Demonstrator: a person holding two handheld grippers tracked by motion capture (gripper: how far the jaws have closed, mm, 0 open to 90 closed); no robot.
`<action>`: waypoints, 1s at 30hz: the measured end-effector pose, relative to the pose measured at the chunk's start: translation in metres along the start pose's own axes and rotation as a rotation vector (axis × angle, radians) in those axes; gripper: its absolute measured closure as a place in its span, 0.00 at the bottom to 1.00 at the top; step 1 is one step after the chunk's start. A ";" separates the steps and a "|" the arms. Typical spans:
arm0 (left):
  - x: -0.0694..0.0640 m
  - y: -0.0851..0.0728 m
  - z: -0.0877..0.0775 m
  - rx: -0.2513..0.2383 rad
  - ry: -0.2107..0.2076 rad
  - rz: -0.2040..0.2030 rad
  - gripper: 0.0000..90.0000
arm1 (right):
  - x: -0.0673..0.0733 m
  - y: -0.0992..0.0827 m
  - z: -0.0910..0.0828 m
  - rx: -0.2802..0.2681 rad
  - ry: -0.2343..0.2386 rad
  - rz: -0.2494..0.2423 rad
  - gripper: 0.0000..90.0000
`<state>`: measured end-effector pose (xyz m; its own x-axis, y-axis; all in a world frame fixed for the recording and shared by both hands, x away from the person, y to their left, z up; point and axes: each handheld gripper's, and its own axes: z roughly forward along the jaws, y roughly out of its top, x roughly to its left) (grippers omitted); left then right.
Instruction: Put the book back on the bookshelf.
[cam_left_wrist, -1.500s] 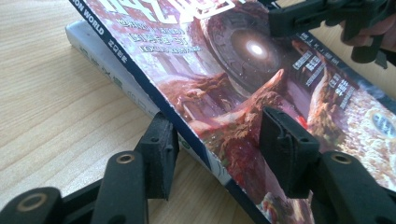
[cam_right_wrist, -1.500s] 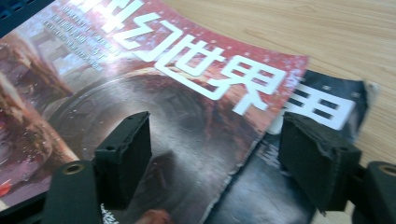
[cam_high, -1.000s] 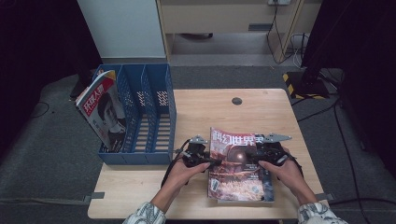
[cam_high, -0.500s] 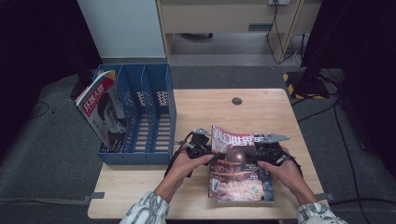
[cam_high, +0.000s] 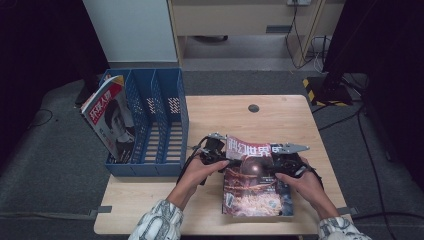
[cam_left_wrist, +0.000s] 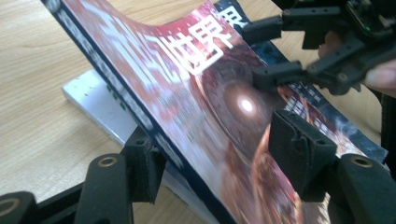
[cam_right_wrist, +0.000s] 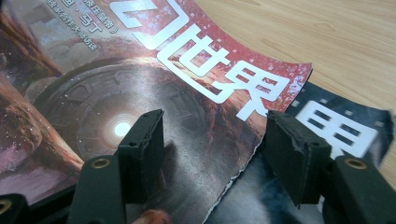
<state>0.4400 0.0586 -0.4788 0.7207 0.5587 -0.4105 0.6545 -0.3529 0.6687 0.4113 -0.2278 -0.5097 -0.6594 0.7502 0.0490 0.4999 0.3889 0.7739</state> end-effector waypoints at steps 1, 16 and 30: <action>0.002 0.000 0.001 0.001 0.002 -0.003 0.42 | 0.001 0.000 0.001 0.000 0.006 0.001 0.43; 0.018 0.012 0.013 0.005 0.001 -0.053 0.45 | 0.011 0.002 0.004 -0.010 0.018 -0.049 0.45; 0.022 0.017 0.031 0.036 -0.030 -0.099 0.49 | 0.010 0.002 0.004 -0.008 0.024 -0.033 0.44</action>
<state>0.4742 0.0414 -0.4955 0.6583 0.5698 -0.4919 0.7301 -0.3242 0.6015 0.4082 -0.2175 -0.5106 -0.6888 0.7239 0.0387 0.4734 0.4087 0.7803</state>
